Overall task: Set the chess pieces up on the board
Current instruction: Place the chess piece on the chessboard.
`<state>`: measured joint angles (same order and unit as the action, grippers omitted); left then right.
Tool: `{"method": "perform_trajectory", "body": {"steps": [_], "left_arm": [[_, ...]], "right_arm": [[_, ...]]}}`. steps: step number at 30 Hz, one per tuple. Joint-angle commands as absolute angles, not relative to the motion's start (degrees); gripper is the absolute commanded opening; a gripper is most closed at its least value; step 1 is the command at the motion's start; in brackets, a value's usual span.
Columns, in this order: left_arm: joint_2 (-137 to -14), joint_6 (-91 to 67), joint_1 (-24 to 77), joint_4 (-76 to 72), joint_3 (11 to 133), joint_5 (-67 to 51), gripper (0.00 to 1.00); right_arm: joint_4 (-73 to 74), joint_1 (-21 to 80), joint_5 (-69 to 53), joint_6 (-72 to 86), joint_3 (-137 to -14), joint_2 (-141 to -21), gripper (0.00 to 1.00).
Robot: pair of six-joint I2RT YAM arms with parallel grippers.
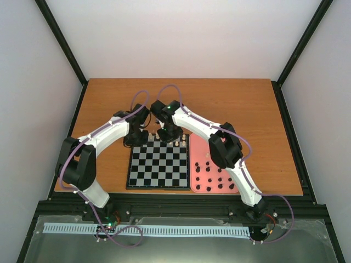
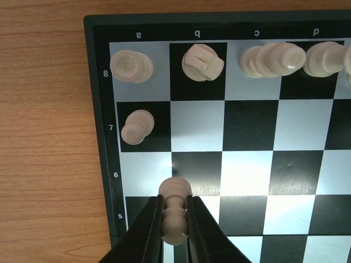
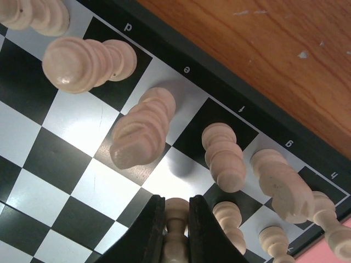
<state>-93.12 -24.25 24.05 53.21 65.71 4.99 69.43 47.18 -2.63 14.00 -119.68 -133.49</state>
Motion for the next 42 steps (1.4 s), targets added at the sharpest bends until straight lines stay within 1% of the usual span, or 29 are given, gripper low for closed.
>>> {"method": "perform_trajectory", "body": {"steps": [1, 33, 39, 42], "left_arm": [[-92.31, -25.58, 22.81, 52.05, 65.42, 5.67, 0.01], [-91.12, -25.25, 21.53, 52.65, 66.64, 5.05, 0.01], [-91.12, -25.06, 21.53, 52.55, 66.53, 4.85, 0.01], [-91.13, -24.81, 21.53, 52.52, 66.4, 4.83, 0.01]], "right_arm": [[68.66, 46.76, -1.55, 14.24, -119.61, -134.48, 0.03], [68.82, 46.76, -2.8, 13.49, -121.57, -137.73, 0.04], [68.81, 46.76, -2.87, 13.71, -122.42, -138.23, 0.07], [69.46, 46.76, -2.82, 13.69, -123.1, -138.21, 0.12]]}}
